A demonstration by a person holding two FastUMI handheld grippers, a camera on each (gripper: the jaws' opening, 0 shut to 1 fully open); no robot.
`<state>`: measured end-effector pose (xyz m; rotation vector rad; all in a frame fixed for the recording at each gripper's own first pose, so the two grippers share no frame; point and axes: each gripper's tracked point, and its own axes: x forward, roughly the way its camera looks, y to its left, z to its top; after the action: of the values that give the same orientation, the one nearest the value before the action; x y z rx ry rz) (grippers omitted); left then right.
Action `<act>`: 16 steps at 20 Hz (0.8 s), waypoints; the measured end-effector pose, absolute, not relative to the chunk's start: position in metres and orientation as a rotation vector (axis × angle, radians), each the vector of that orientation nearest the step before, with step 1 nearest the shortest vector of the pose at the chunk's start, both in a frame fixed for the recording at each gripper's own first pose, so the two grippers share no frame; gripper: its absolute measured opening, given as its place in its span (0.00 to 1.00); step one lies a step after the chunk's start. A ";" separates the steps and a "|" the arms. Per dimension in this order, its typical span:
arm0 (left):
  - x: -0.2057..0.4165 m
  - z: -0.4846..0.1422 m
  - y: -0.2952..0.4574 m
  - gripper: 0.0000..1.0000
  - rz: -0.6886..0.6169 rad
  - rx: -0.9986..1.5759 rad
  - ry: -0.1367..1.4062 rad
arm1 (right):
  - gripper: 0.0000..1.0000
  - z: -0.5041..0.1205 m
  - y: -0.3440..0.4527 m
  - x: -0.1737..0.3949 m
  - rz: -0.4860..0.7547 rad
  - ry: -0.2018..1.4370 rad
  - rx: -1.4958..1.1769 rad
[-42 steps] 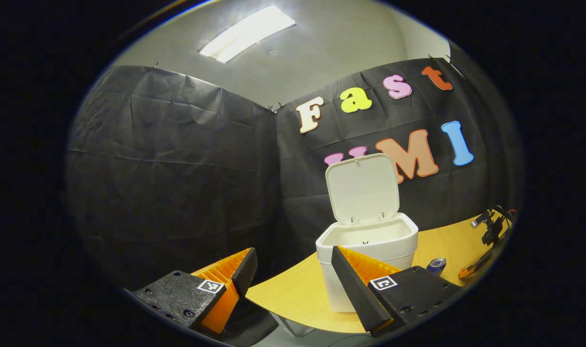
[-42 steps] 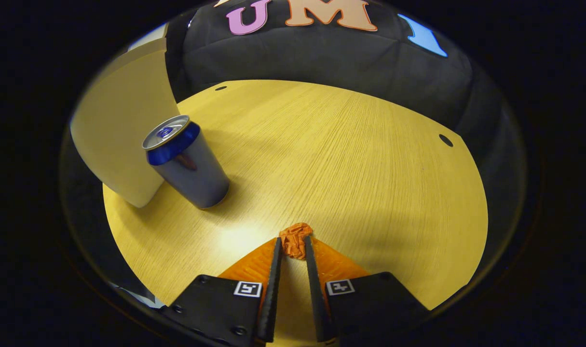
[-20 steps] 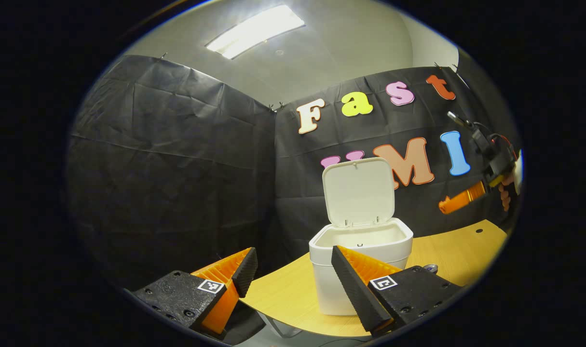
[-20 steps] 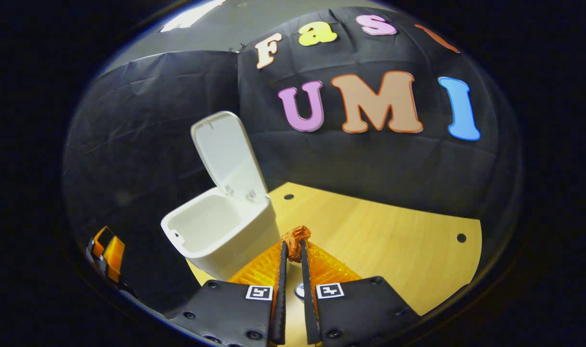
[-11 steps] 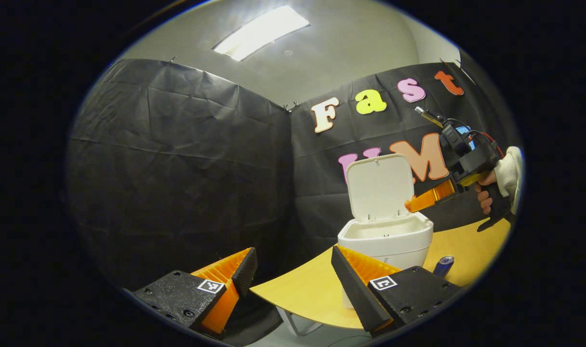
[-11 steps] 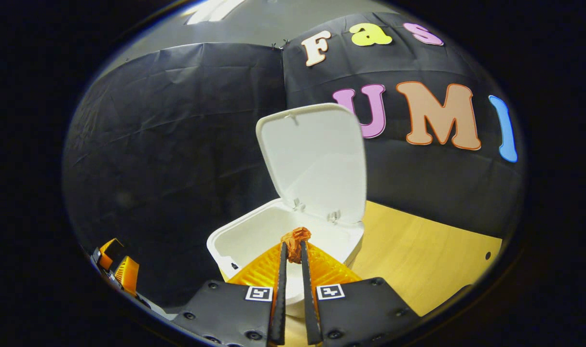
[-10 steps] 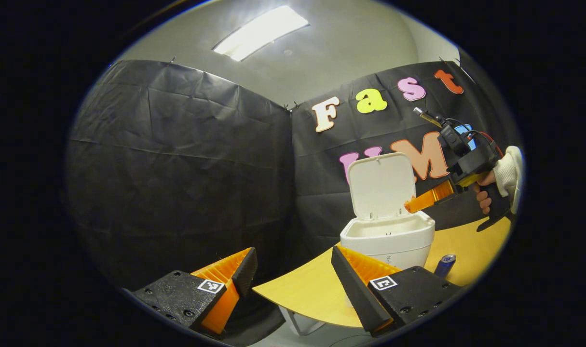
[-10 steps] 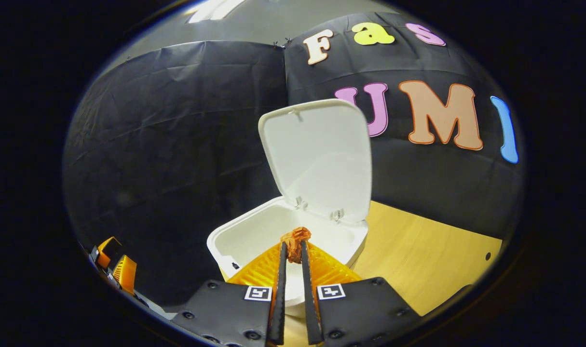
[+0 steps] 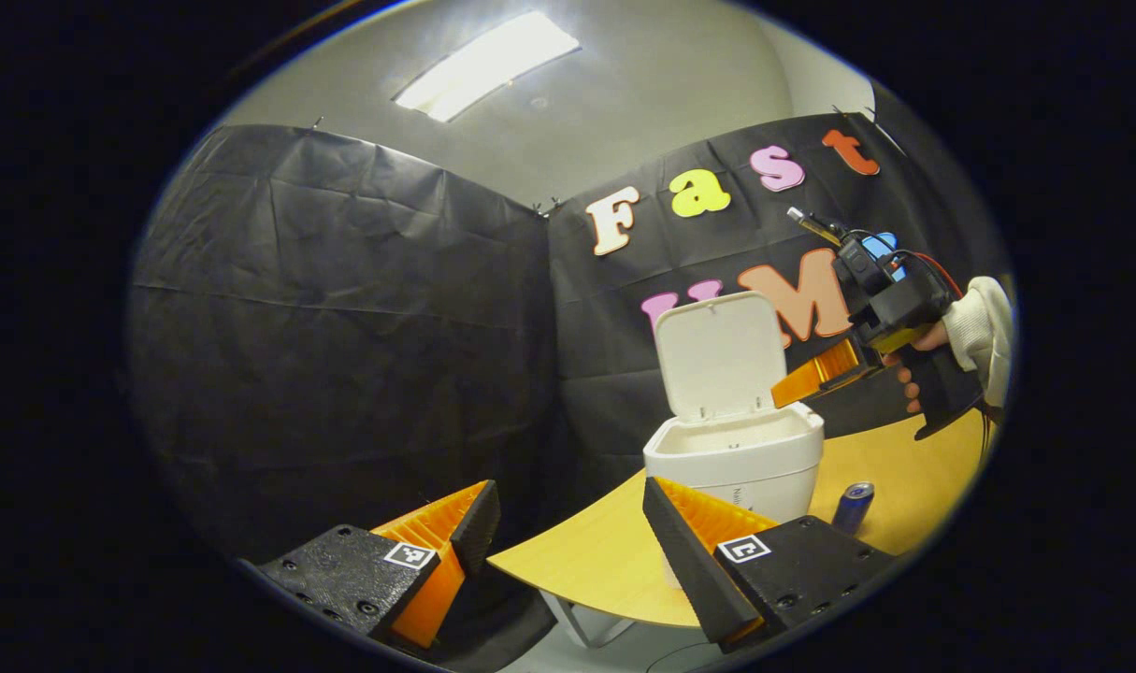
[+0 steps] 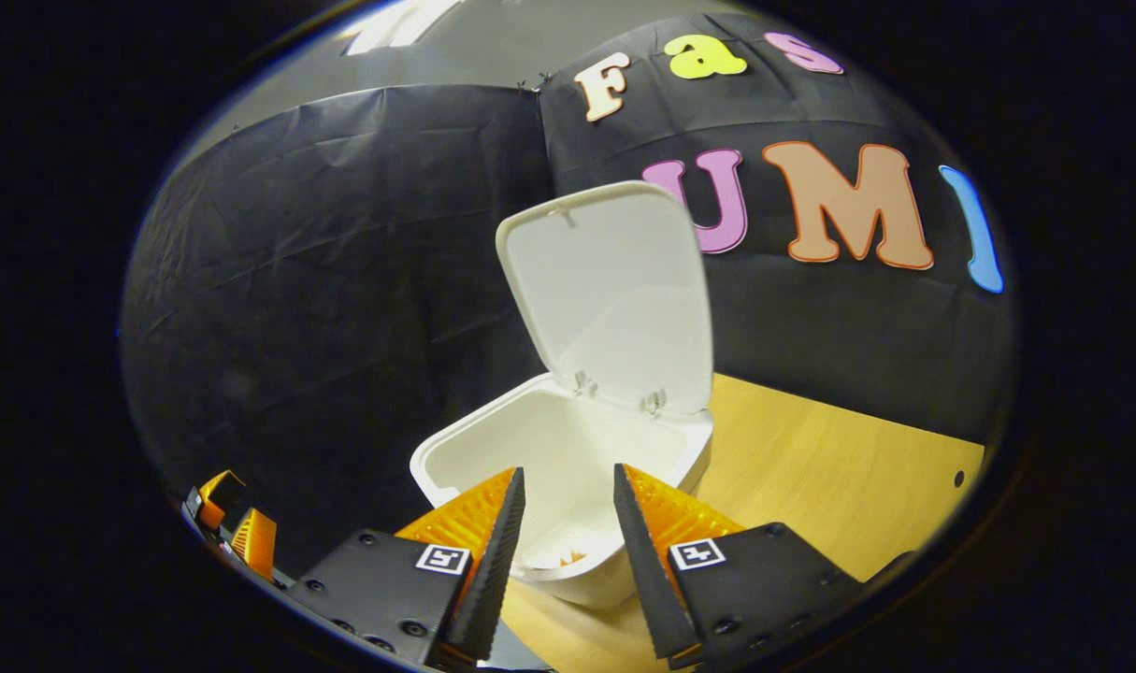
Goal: Press the lid of the desktop garbage bin to open it, pick up the crumpled paper on the desktop and throw it into the bin, then pick up the pop can on the desktop and drop it into the bin, and finally close the garbage bin lid.
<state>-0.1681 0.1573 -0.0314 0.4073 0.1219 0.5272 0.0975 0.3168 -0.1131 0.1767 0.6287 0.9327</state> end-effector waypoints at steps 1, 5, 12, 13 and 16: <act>-0.155 -0.033 0.143 0.93 0.478 0.402 0.113 | 0.70 -0.102 0.301 0.104 0.908 0.606 0.206; -0.105 -0.047 0.078 0.93 0.253 0.344 0.092 | 0.70 -0.077 0.216 0.122 0.745 0.531 0.296; -0.047 -0.086 -0.042 0.93 -0.137 0.211 0.101 | 0.70 -0.084 0.026 0.104 0.280 0.428 0.163; -0.040 -0.097 -0.054 0.93 -0.180 0.189 0.114 | 0.70 -0.084 0.007 0.094 0.233 0.425 0.159; -0.018 -0.146 -0.073 0.93 -0.259 0.143 0.189 | 0.70 -0.091 -0.039 0.055 0.114 0.453 0.228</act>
<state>-0.0178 -0.0730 -0.1464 0.1429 0.1895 -0.2595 0.0552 -0.0386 -0.0909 0.2275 0.4526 0.1136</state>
